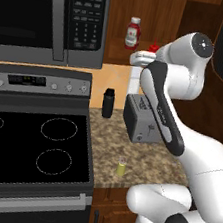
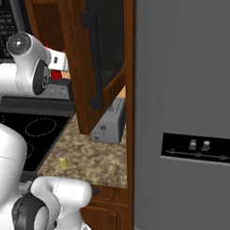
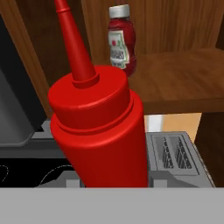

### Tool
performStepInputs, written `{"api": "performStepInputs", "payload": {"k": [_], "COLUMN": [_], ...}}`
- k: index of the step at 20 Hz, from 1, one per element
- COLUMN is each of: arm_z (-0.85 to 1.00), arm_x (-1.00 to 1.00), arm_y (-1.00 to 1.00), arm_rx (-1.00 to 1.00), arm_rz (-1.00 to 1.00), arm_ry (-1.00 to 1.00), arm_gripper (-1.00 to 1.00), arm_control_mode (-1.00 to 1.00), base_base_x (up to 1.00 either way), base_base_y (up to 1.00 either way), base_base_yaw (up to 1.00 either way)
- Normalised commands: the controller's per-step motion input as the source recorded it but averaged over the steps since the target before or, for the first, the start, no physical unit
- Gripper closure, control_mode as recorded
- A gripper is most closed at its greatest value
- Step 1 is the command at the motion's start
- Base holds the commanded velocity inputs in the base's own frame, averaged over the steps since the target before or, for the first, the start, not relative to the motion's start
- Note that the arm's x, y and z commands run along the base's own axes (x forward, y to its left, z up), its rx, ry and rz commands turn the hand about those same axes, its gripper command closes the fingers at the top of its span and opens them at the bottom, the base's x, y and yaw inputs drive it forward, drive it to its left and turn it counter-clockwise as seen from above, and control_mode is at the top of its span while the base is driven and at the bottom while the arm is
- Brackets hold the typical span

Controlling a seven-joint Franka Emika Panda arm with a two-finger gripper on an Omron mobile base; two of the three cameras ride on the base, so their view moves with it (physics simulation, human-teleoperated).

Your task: Put the shaker and condiment bottle from the counter next to their counterparts in the cabinet.

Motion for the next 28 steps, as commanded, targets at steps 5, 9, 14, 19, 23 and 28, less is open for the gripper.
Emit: {"api": "performStepInputs", "payload": {"k": [5,9,14,19,23,28], "arm_z": [-0.04,0.02,0.09,0.13,0.04,0.00], "arm_x": [0.11,0.22,0.30,0.24,0.23,0.27], "arm_y": [0.05,0.01,0.00,0.00,0.00,0.00], "arm_rx": [0.00,0.00,0.00,0.00,0.00,0.00], "arm_rz": [0.00,0.00,0.00,0.00,0.00,0.00], "arm_ry": [0.06,0.03,0.04,0.00,0.00,0.00], "arm_gripper": [1.00,1.00,1.00,1.00,1.00,1.00], "arm_control_mode": [-1.00,-1.00,-1.00,-1.00,-1.00,-1.00], "base_base_x": [0.00,0.00,0.00,0.00,0.00,0.00], "base_base_y": [0.00,0.00,0.00,0.00,0.00,0.00], "base_base_yaw": [0.00,0.00,0.00,0.00,0.00,0.00]}}
